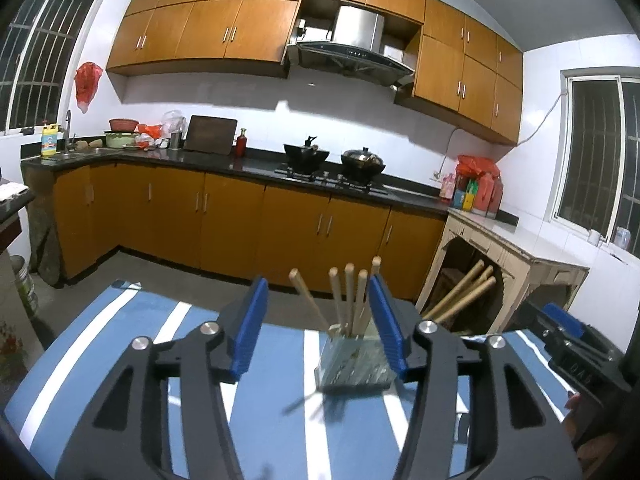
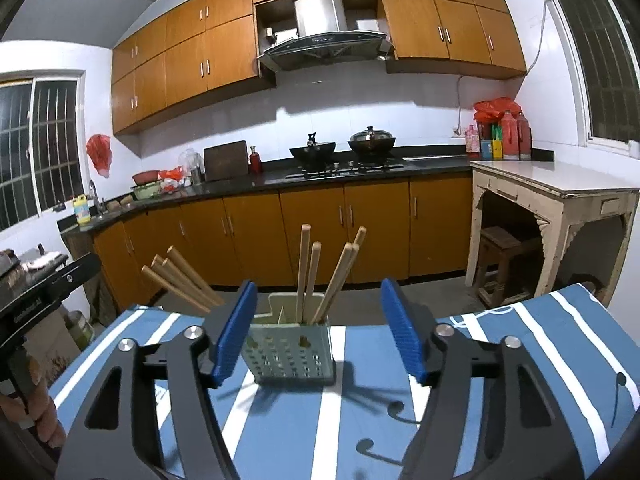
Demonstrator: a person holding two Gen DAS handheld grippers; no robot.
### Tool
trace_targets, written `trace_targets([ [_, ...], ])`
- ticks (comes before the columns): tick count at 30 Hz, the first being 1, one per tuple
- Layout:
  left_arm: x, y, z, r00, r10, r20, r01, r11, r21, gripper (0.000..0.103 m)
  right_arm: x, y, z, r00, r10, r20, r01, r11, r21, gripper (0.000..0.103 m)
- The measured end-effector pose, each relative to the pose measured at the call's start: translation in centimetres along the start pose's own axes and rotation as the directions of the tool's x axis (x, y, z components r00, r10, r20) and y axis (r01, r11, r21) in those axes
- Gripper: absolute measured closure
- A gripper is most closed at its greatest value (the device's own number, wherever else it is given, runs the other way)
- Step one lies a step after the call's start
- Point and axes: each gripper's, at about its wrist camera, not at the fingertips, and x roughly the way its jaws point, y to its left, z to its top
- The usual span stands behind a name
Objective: Organize utensils
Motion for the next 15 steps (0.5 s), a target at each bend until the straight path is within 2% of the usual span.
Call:
trace_targets([
  [2, -0.7, 0.3, -0.6, 1.000, 0.006, -0.010, -0.006, 1.000, -0.001, 0.043, -0.6, 0.2, -0.3, 1.000, -0.006, 0.000, 0.006, 1.000, -0.005, 0.029],
  [4, -1.4, 0.5, -1.2, 1.000, 0.011, -0.017, -0.011, 1.000, 0.006, 0.037, -1.2, 0.1, -0.8, 1.000, -0.009, 0.006, 0.009, 1.000, -0.003, 0.016],
  [7, -2.8, 0.8, -2.2, 0.999, 0.029, -0.015, -0.029, 0.999, 0.028, 0.024, -2.4, 0.1, -1.6, 1.000, -0.016, 0.017, 0.016, 1.000, 0.000, 0.004],
  [8, -3.3, 0.9, -2.6, 0.999, 0.035, -0.013, -0.034, 0.999, 0.036, 0.019, -3.0, 0.1, -2.0, 0.999, -0.026, 0.022, 0.026, 1.000, -0.005, 0.003],
  [11, -4.7, 1.2, -3.9, 0.998, 0.055, -0.011, -0.054, 0.997, 0.062, 0.011, -4.0, 0.3, -3.1, 0.999, -0.045, 0.026, 0.046, 0.999, -0.028, 0.002],
  [15, -6.2, 1.5, -5.5, 0.996, 0.087, -0.013, -0.086, 0.993, 0.087, 0.004, -5.3, 0.8, -4.6, 0.999, -0.047, 0.024, 0.048, 0.998, -0.049, 0.002],
])
